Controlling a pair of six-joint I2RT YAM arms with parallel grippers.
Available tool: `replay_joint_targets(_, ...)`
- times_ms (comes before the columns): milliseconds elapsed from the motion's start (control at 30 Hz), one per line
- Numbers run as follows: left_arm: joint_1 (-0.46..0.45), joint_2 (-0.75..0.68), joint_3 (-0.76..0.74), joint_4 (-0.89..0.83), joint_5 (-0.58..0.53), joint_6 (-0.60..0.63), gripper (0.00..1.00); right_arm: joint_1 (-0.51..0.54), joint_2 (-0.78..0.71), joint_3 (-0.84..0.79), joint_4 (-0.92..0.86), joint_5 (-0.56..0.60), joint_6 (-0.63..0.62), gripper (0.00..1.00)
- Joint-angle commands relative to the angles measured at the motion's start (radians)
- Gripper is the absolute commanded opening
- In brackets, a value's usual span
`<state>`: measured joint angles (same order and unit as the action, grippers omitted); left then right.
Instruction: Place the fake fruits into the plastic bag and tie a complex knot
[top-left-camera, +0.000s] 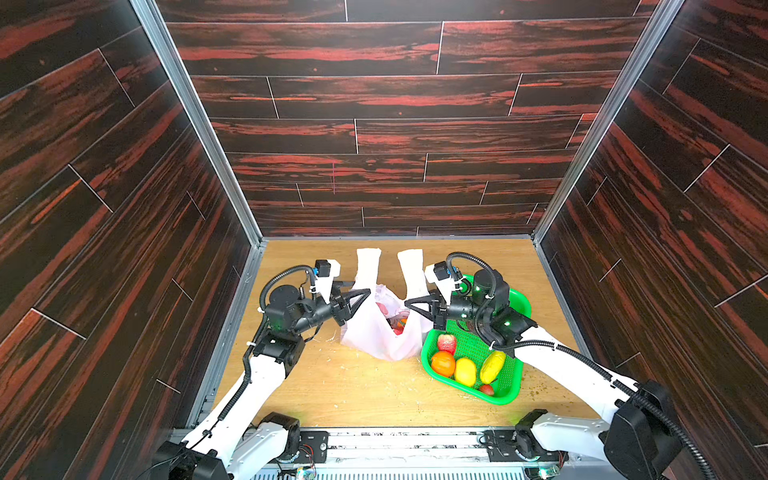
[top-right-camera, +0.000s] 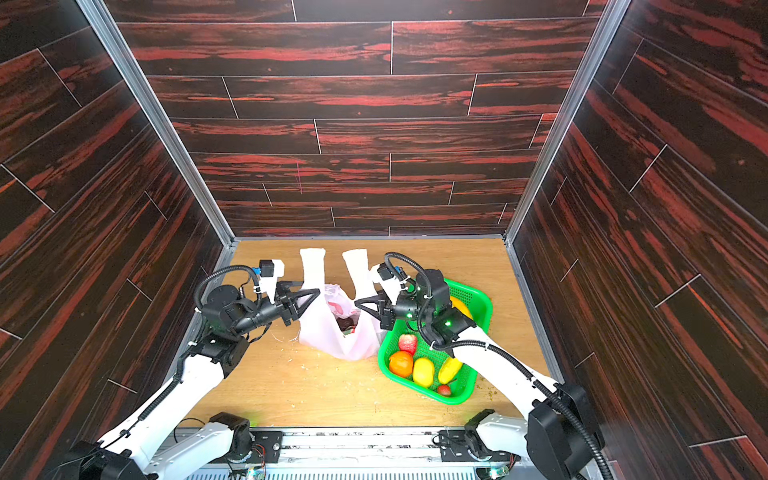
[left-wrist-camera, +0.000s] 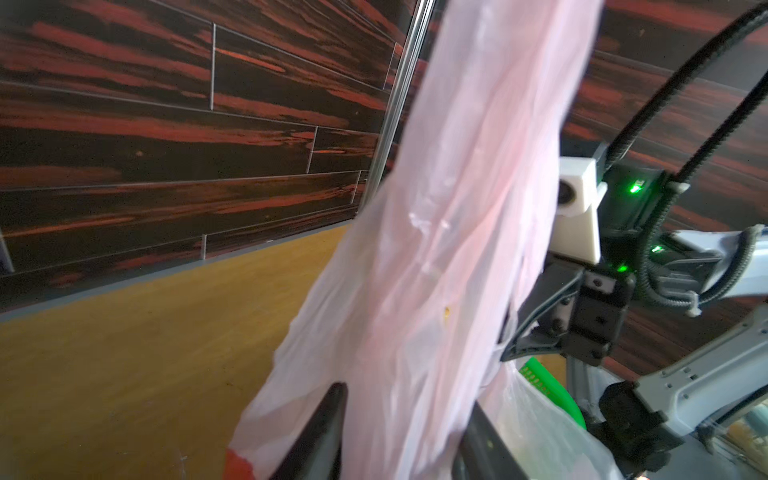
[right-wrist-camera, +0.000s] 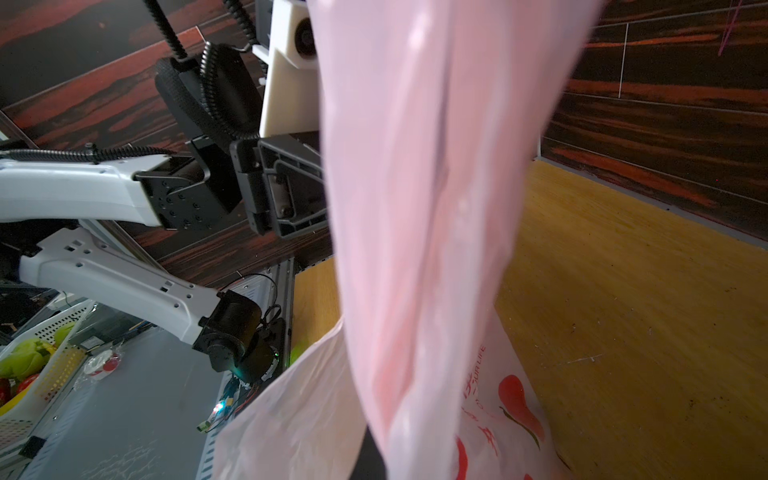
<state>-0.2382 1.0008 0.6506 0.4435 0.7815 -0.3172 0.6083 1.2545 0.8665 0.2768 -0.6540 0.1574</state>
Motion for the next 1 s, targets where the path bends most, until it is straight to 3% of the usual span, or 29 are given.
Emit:
replay_joint_targets(0, 0.005, -0.016, -0.018, 0.043, 0.016, 0.0, 0.28, -0.005, -0.017, 0.032, 0.005, -0.012, 0.005, 0.0)
replay_joint_targets(133, 0.005, -0.04, -0.028, 0.029, -0.007, 0.003, 0.11, -0.005, -0.023, 0.028, 0.0, 0.0, 0.001, 0.0)
replay_joint_targets(300, 0.004, -0.092, -0.011, -0.088, -0.042, 0.039, 0.0, -0.02, -0.033, 0.046, -0.079, 0.027, -0.033, 0.0)
replay_joint_targets(567, 0.005, -0.165, 0.013, -0.331, -0.125, 0.128, 0.0, -0.126, -0.066, 0.039, -0.175, -0.006, -0.064, 0.0)
replay_joint_targets(800, 0.007, -0.199, 0.009, -0.351, -0.225, 0.101, 0.0, -0.233, -0.144, -0.025, -0.189, 0.058, -0.031, 0.0)
replay_joint_targets(967, 0.015, -0.222, 0.008, -0.335, -0.255, 0.075, 0.0, -0.282, -0.162, -0.059, -0.189, 0.032, -0.044, 0.0)
